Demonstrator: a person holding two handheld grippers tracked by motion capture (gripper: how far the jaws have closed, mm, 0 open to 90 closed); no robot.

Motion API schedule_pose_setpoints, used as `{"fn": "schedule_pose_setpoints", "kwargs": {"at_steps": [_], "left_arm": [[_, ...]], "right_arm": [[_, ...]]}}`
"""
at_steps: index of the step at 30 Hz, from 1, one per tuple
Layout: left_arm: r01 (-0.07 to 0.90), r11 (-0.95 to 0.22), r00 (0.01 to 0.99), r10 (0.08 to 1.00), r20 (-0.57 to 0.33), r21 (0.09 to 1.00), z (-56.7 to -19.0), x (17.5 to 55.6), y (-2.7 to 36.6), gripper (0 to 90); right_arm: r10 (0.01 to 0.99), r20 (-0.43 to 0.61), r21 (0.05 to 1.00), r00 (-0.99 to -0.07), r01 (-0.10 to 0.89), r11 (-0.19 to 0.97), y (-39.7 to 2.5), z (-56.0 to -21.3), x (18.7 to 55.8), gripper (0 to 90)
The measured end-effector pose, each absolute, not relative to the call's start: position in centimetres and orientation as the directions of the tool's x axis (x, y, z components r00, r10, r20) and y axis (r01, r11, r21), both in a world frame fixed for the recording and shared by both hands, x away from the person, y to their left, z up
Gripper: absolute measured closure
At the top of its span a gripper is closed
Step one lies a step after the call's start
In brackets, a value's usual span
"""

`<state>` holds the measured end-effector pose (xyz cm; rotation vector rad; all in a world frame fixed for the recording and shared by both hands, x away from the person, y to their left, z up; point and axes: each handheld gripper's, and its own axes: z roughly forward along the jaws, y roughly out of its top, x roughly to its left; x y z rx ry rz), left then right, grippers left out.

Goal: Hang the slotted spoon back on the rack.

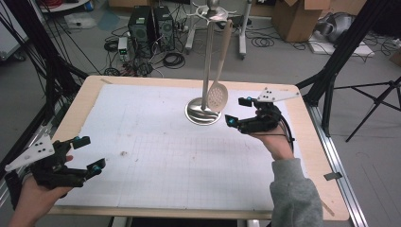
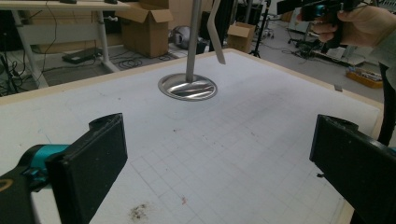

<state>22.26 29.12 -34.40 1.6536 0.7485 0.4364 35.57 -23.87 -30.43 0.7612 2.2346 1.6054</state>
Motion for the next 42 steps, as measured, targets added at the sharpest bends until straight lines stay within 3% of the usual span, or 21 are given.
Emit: {"fn": "schedule_pose_setpoints", "kwargs": {"at_steps": [12, 20, 42], "left_arm": [[0.253, -0.091, 0.733, 0.667, -0.13, 0.963, -35.1, 23.6, 28.0, 4.4], [0.273, -0.089, 0.733, 0.664, -0.147, 0.958, -35.6, 24.6, 28.3, 4.4], [0.263, -0.066, 0.735, 0.66, -0.156, 0.962, -35.4, 25.4, 28.4, 4.4]], "right_arm": [[0.557, 0.092, 0.944, -0.825, 0.25, 0.215, -26.0, -32.7, 33.5, 11.2], [0.62, 0.113, 0.925, -0.776, 0.31, 0.22, -28.2, -35.2, 32.3, 11.2], [0.716, 0.155, 0.943, -0.68, 0.319, 0.099, -33.6, -35.7, 29.0, 11.1]]}}
